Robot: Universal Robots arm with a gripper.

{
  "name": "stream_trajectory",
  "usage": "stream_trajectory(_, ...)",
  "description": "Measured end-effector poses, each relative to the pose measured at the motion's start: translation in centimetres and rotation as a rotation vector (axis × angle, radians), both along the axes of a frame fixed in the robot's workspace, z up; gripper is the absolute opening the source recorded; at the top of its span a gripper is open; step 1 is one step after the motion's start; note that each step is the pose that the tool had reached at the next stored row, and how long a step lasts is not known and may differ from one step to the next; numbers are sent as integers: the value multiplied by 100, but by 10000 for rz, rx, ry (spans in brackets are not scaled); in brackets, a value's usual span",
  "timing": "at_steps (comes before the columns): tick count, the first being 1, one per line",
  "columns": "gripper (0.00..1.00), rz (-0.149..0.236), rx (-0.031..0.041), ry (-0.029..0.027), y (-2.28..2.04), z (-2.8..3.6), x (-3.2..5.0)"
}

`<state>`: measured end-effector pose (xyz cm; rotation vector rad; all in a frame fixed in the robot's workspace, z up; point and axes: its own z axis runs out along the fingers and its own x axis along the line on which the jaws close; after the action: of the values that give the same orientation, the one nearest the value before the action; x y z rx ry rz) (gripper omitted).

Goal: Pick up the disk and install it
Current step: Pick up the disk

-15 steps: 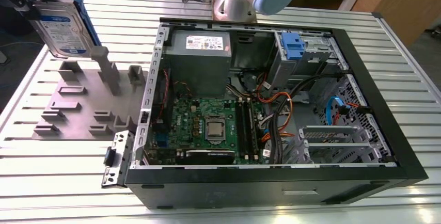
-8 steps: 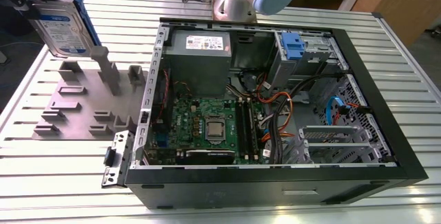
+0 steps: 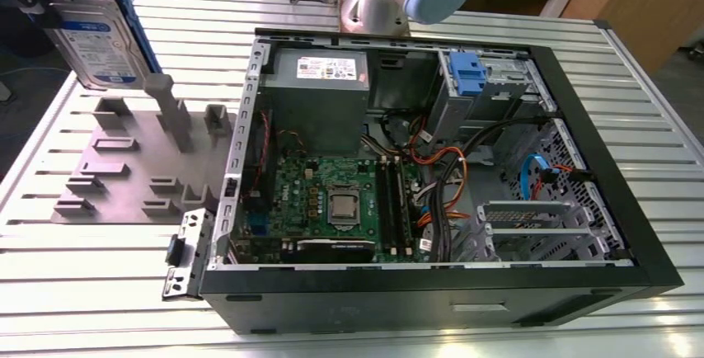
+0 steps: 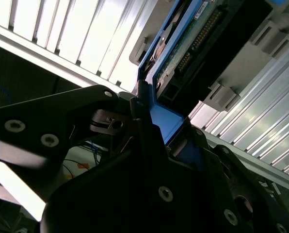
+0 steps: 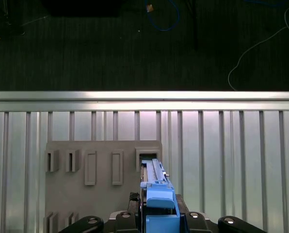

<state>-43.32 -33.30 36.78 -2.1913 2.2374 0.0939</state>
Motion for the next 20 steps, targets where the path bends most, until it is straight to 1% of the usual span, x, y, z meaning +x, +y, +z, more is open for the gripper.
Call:
stream_trajectory(5,36,1,-1,1,0,10,0)
stream_trajectory(7,36,1,0,-1,0,71,0)
stream_trajectory(20,36,0,0,1,0,98,0)
